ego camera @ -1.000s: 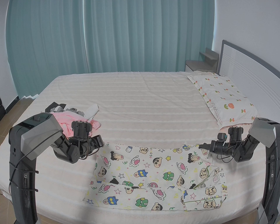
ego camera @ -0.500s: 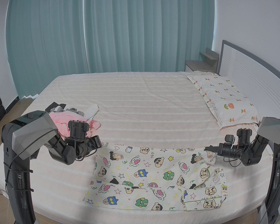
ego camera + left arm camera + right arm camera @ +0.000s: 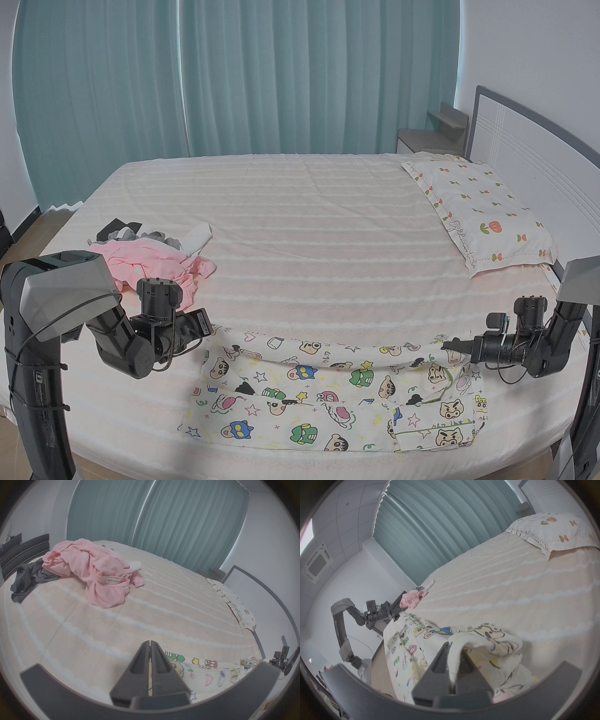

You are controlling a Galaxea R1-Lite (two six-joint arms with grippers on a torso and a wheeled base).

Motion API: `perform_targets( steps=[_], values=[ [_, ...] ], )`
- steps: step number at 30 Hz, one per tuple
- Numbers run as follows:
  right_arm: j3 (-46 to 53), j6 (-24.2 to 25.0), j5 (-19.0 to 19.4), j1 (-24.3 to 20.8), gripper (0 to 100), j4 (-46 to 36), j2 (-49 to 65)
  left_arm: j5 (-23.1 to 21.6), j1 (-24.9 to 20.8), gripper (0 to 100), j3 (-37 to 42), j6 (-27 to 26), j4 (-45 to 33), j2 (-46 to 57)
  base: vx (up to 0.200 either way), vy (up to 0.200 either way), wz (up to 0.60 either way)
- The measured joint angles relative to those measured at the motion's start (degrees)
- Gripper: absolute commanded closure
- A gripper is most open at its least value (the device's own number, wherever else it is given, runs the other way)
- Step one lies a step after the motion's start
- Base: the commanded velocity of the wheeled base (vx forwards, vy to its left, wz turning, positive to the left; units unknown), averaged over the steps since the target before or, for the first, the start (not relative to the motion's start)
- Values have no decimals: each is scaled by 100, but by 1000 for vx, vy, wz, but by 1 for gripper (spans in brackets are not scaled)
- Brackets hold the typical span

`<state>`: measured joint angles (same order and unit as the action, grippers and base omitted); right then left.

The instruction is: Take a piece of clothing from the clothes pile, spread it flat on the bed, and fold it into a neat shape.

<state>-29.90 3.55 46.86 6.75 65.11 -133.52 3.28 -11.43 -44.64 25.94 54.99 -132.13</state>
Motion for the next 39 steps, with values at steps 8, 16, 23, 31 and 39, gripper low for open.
perform_targets(
  steps=[8, 16, 23, 31, 39],
  values=[
    [441, -447, -140, 0, 100, 4, -5, 0, -88, 100, 606, -41, 675, -105, 0, 0, 0],
    [846, -819, -246, 10, 100, 4, -44, -11, -140, 100, 1033, -13, 1150, -332, 0, 0, 0],
    [1056, -948, -343, 55, 100, 2, -52, -41, -133, 100, 1226, 24, 1231, -404, 0, 0, 0],
    [1204, -986, -362, 51, 0, -2, -110, -172, -90, 100, 1330, 301, 1510, -384, 0, 0, 0],
    [1469, -967, -542, 143, 0, 261, -51, -346, -52, 100, 1403, 712, 1666, -185, 0, 0, 0]
  ],
)
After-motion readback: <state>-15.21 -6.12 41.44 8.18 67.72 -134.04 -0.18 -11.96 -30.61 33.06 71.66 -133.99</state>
